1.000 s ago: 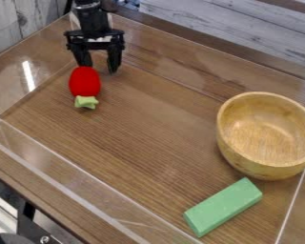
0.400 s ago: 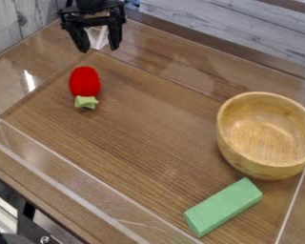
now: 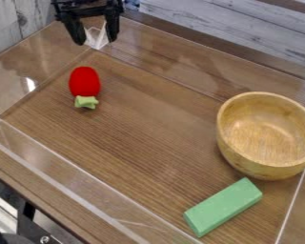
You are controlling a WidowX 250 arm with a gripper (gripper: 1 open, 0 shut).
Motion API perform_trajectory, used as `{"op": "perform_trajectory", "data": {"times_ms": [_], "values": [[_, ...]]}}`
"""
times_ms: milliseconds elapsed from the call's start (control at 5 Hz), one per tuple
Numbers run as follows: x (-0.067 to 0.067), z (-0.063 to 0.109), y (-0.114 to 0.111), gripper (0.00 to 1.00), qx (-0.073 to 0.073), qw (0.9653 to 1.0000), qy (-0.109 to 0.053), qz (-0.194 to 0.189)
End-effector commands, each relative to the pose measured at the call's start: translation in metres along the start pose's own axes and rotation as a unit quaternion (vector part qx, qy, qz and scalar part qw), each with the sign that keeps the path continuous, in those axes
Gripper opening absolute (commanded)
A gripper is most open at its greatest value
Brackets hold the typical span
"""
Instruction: Move the red object to the left side of the table
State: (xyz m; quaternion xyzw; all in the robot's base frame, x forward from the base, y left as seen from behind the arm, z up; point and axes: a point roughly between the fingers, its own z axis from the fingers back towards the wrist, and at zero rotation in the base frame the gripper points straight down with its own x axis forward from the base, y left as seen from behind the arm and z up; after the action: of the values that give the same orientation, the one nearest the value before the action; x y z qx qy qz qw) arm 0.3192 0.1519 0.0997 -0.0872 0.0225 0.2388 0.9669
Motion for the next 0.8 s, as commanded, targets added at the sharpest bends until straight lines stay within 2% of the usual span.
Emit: {"op": "perform_trajectory", "data": {"times_ms": [0, 400, 600], "values": [[0.003, 0.044, -0.001, 1.00, 0.006, 0.9987, -0.051, -0.001], [0.010, 0.022, 0.011, 1.00, 0.016, 0.9986, -0.049, 0.015], [0.010, 0.025, 0.014, 1.00, 0.020, 0.9986, -0.047, 0.013]]}}
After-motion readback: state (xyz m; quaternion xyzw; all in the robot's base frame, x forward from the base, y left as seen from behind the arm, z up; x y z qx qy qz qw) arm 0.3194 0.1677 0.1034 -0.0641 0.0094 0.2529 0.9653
